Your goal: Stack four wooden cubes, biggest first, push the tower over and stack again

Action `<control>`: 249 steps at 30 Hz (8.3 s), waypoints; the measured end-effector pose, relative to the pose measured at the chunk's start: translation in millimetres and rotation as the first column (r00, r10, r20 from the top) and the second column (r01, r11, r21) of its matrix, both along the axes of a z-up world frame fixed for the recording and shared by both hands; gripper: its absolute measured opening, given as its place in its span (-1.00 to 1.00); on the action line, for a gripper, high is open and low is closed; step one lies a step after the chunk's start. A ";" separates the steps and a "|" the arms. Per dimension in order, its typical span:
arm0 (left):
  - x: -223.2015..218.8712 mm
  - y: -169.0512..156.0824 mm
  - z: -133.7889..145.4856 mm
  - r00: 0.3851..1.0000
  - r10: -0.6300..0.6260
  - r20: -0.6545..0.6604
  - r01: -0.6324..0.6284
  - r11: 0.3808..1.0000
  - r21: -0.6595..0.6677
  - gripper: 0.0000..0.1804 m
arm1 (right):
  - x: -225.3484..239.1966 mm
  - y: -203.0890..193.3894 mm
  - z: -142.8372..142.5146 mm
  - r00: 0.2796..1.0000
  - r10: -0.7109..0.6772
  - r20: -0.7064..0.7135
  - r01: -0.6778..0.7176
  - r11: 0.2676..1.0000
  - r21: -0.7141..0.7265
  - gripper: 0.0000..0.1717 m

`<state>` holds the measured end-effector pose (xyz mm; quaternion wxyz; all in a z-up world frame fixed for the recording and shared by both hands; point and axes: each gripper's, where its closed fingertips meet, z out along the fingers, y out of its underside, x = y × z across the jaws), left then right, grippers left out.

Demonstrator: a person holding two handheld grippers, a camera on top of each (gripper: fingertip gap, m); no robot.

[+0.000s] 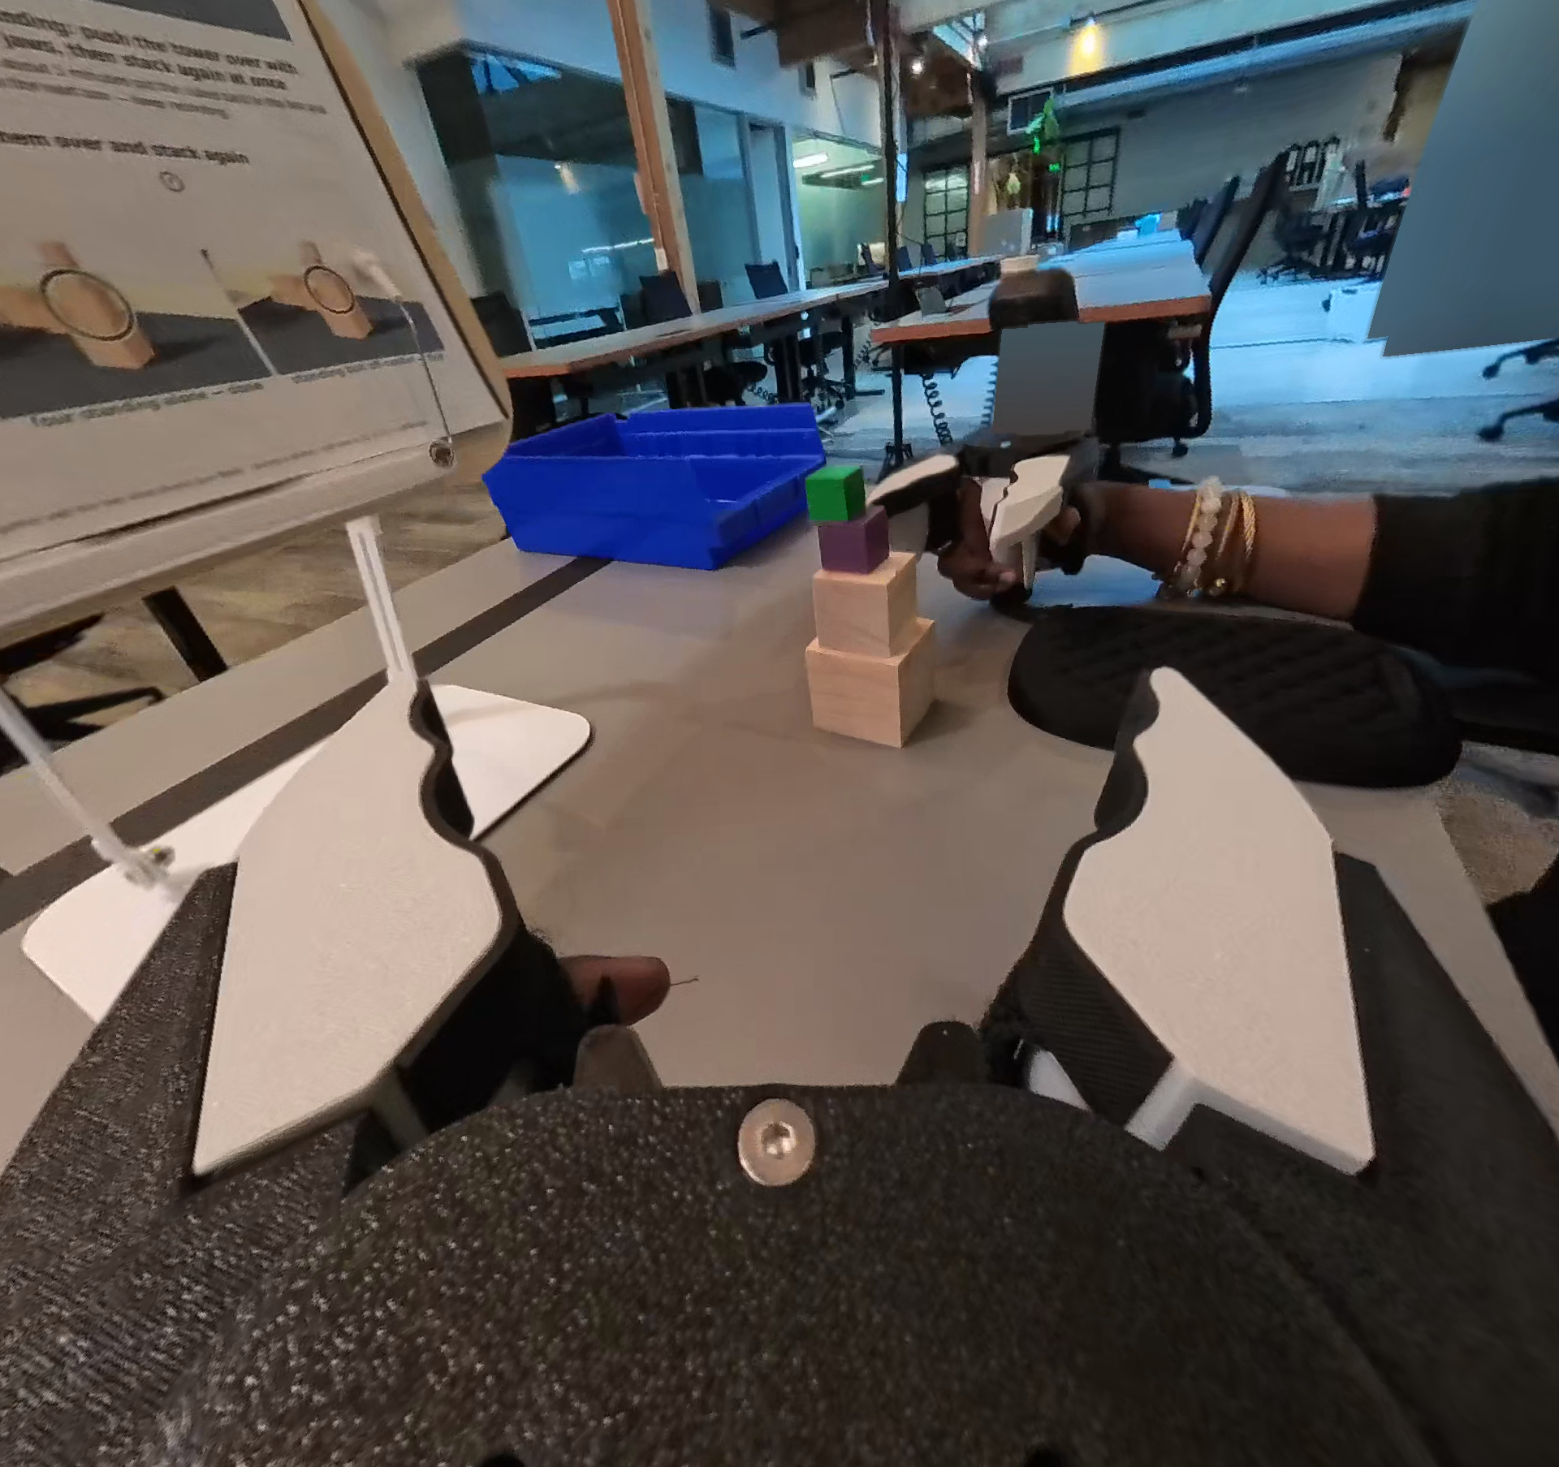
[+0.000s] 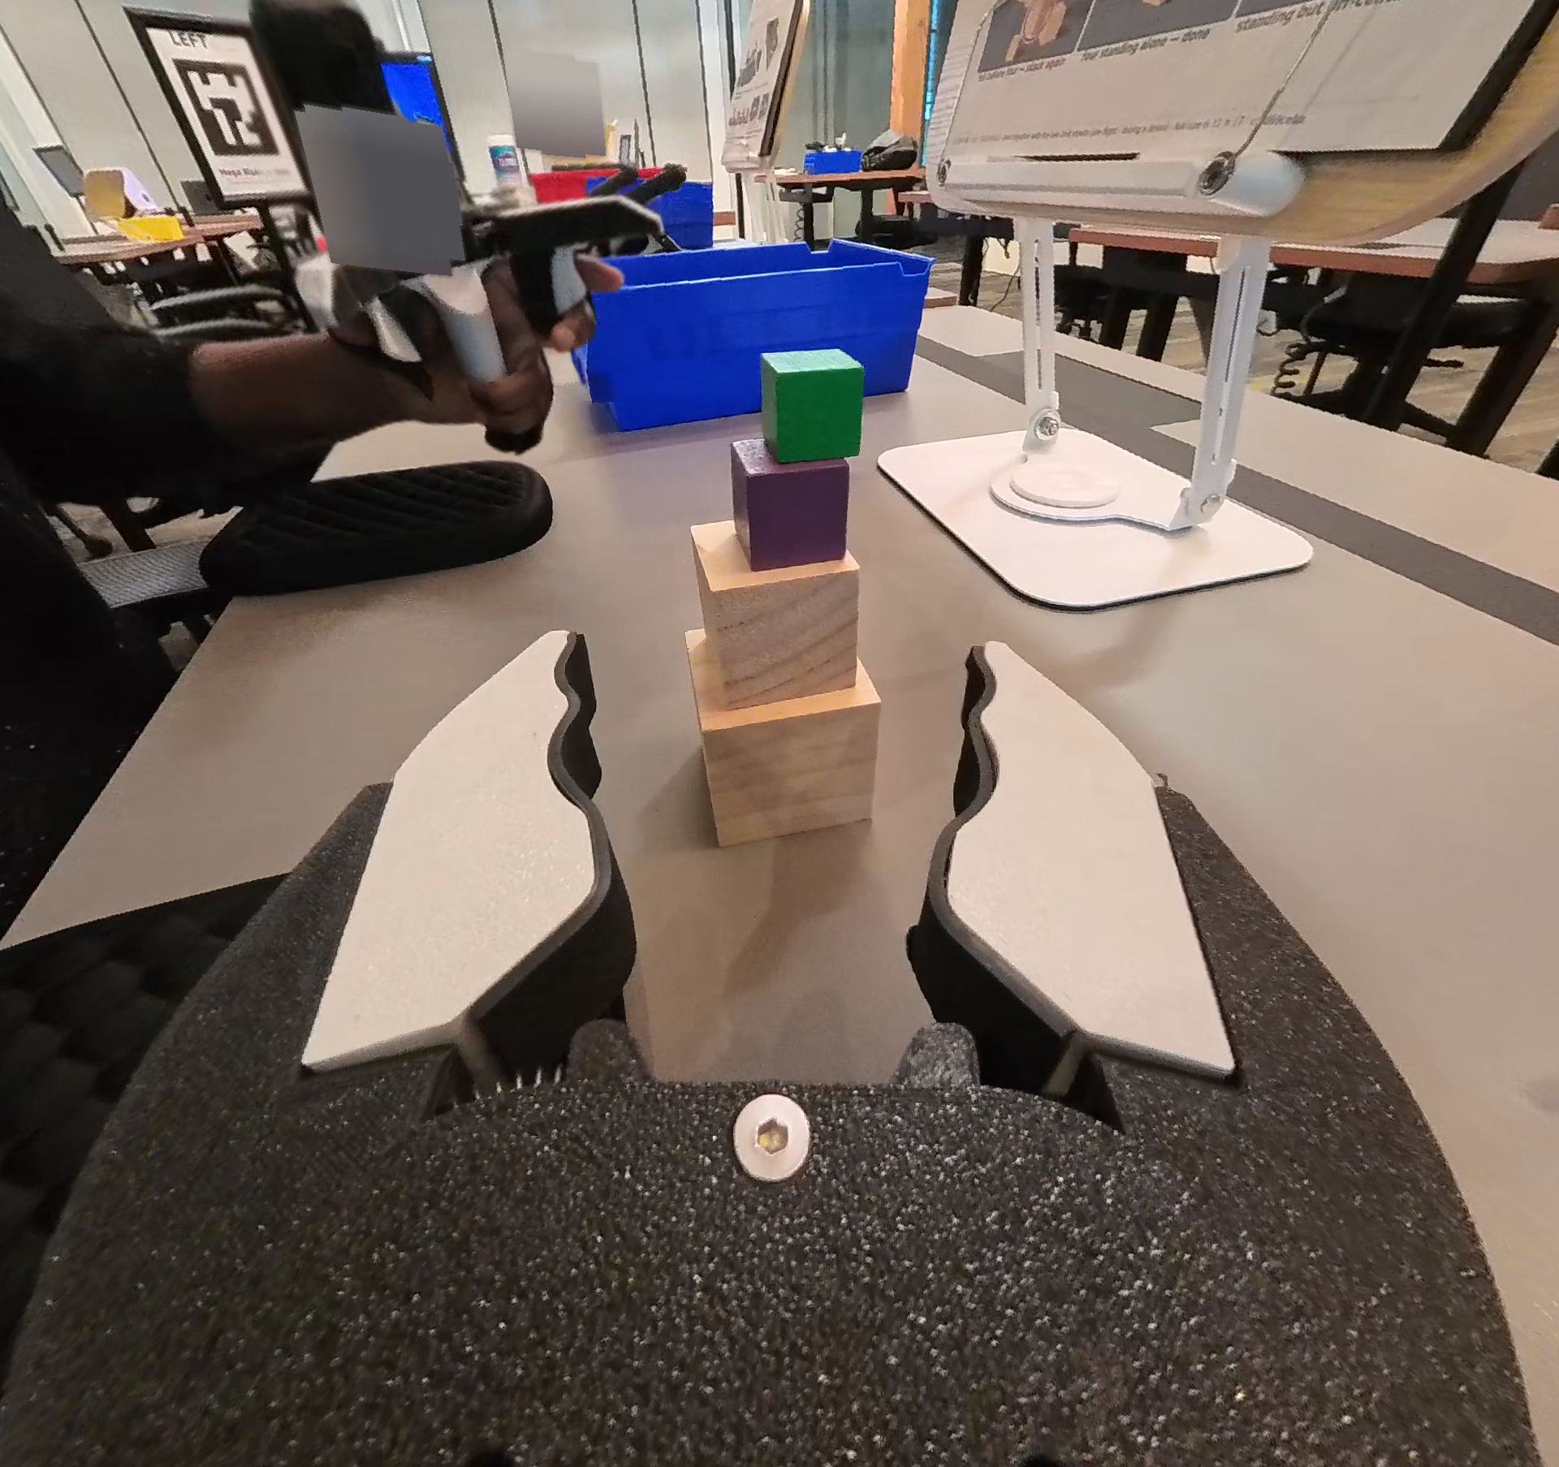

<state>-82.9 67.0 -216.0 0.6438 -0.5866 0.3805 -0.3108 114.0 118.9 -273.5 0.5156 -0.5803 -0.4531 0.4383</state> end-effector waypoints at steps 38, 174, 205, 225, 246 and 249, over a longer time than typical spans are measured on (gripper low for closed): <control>-4.2 -14.2 -20.9 0.996 -0.079 0.040 0.076 0.994 0.077 0.42 | 35.2 -11.2 28.2 0.966 -0.064 0.252 0.037 0.993 0.114 -1.00; 84.5 -24.8 -114.0 0.663 -0.292 -0.689 -0.207 0.813 -0.544 -0.30 | -103.8 -101.3 19.8 0.670 -0.727 -0.150 0.741 0.666 0.080 0.16; 44.6 7.9 -63.3 0.416 -0.508 -0.754 0.114 0.852 -0.512 -0.40 | -109.4 -104.0 20.1 0.684 -0.713 -0.153 0.726 0.686 0.048 0.13; 53.2 -0.1 -109.3 -0.199 -0.446 -0.873 0.582 0.663 -0.471 -0.38 | -110.2 -103.8 19.8 0.687 -0.711 -0.151 0.722 0.691 0.034 0.07; 79.4 -39.2 -96.5 -0.106 -0.600 -0.793 0.692 0.528 -0.492 -0.31 | -111.7 -103.3 19.0 0.692 -0.708 -0.141 0.719 0.694 0.043 0.10; 79.1 -31.3 -69.6 -0.050 -0.639 -0.768 0.682 0.540 -0.494 -0.30 | -111.3 -103.6 19.6 0.692 -0.708 -0.146 0.719 0.694 0.042 0.10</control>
